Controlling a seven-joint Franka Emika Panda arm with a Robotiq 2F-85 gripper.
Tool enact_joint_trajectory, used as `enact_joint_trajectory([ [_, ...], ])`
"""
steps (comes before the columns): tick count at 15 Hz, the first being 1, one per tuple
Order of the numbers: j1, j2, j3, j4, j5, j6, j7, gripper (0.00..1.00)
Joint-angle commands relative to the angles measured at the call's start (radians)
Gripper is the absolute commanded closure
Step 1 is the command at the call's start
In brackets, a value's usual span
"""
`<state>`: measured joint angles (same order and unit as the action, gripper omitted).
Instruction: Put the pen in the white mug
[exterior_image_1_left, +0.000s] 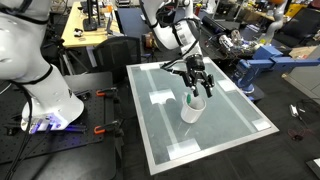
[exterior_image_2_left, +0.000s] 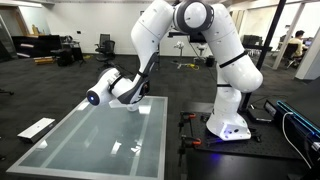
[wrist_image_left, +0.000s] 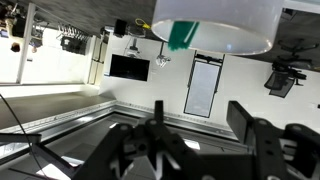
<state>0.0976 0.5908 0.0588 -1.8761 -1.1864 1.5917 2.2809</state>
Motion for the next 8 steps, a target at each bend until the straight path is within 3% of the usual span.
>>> enact_joint_trajectory([
  [1, 0.004, -0.017, -0.006, 0.007, 0.008, 0.009, 0.007, 0.01],
  [8, 0.022, -0.119, -0.002, -0.033, -0.003, -0.003, 0.078, 0.00],
])
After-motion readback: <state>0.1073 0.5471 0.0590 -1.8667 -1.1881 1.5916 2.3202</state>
